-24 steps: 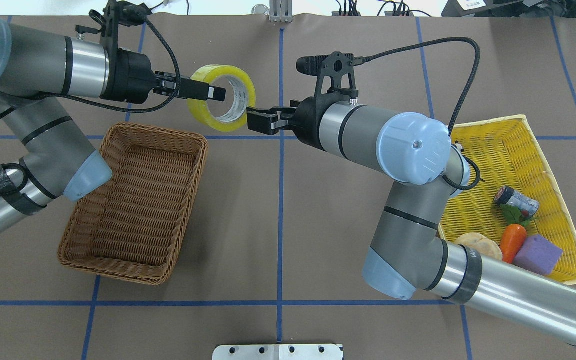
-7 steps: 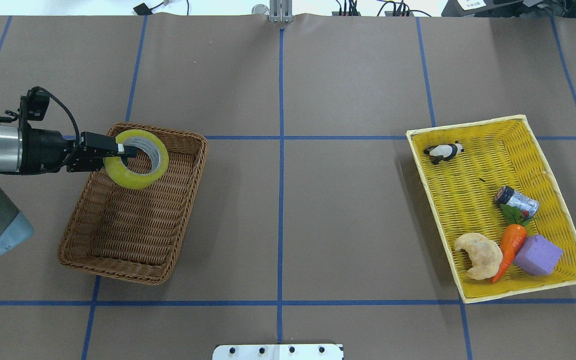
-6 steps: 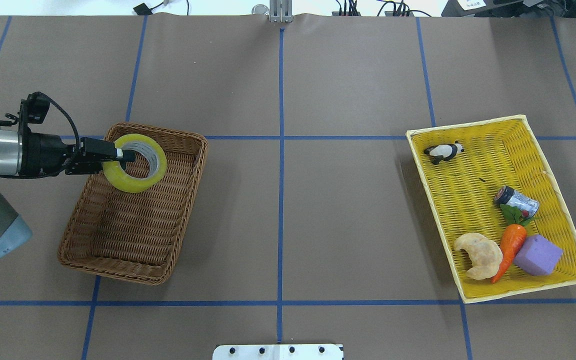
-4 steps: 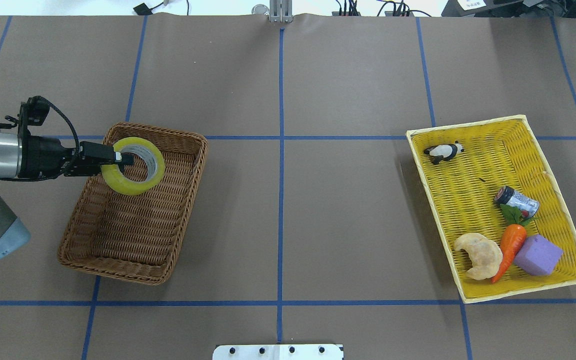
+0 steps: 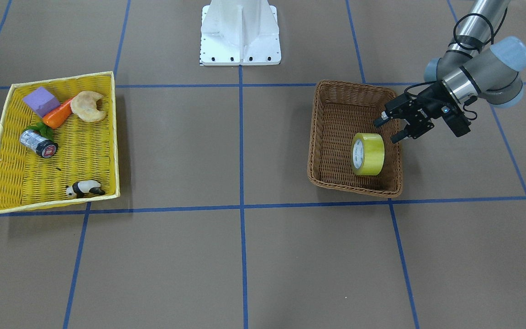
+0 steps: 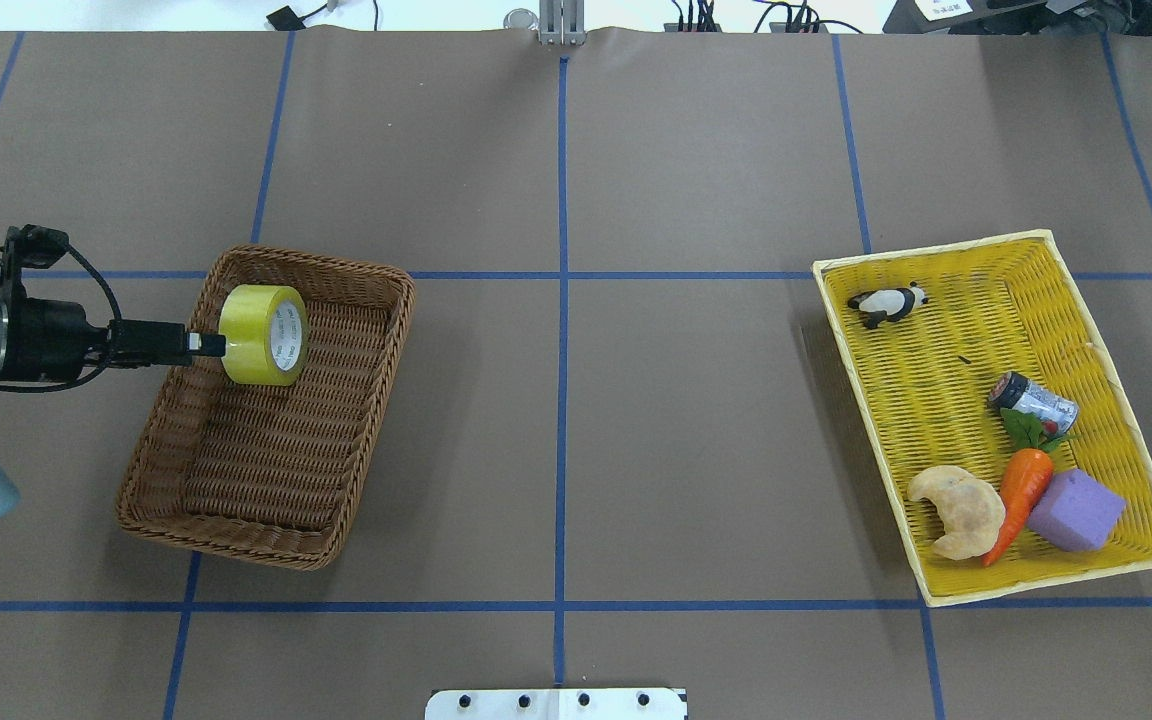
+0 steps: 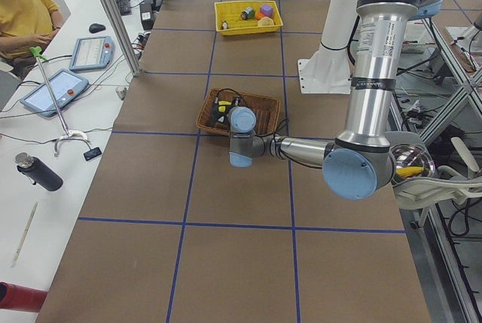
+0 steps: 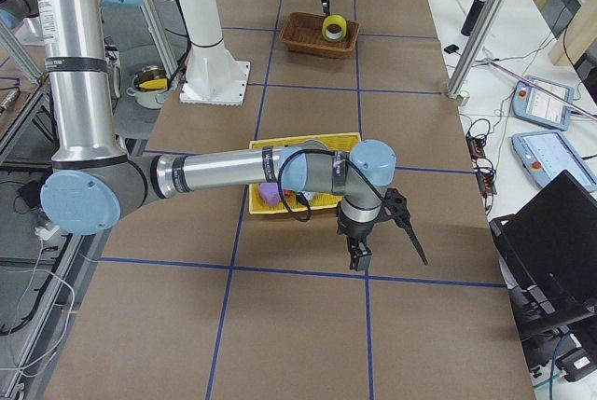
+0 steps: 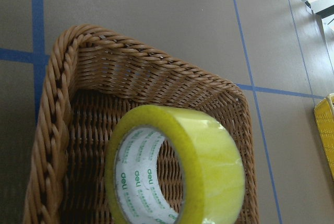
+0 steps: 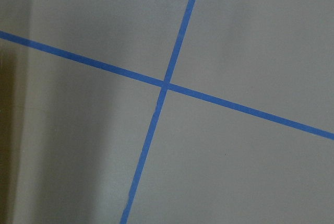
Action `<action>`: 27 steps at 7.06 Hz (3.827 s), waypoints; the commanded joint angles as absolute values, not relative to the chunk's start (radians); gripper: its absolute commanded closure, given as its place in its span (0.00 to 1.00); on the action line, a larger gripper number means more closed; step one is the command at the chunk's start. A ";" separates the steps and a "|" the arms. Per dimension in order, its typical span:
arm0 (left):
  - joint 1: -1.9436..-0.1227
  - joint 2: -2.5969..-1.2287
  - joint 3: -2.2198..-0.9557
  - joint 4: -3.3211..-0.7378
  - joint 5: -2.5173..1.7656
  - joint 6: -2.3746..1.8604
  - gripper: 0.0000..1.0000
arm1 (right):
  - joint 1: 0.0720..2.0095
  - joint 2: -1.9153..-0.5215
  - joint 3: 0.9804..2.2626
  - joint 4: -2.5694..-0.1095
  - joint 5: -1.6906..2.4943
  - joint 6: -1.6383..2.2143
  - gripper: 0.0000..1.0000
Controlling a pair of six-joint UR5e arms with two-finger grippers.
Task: Move tape to another basket
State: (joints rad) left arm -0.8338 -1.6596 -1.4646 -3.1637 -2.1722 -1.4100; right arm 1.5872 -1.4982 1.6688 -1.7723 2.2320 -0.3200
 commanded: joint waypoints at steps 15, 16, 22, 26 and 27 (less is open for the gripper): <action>-1.535 -1.690 -1.580 -1.635 -2.255 0.163 0.01 | 1.586 -1.520 1.663 -1.773 2.235 -0.311 0.00; -1.540 -1.693 -1.578 -1.526 -2.255 0.188 0.02 | 1.586 -1.520 1.661 -1.772 2.233 -0.311 0.00; -1.549 -1.697 -1.615 -1.373 -2.258 0.183 0.01 | 1.586 -1.519 1.640 -1.772 2.235 -0.310 0.00; -1.548 -1.689 -1.637 -1.373 -2.258 0.186 0.01 | 1.586 -1.517 1.641 -1.772 2.241 -0.308 0.00; -1.546 -1.689 -1.640 -1.371 -2.247 0.186 0.02 | 1.586 -1.517 1.641 -1.772 2.241 -0.308 0.00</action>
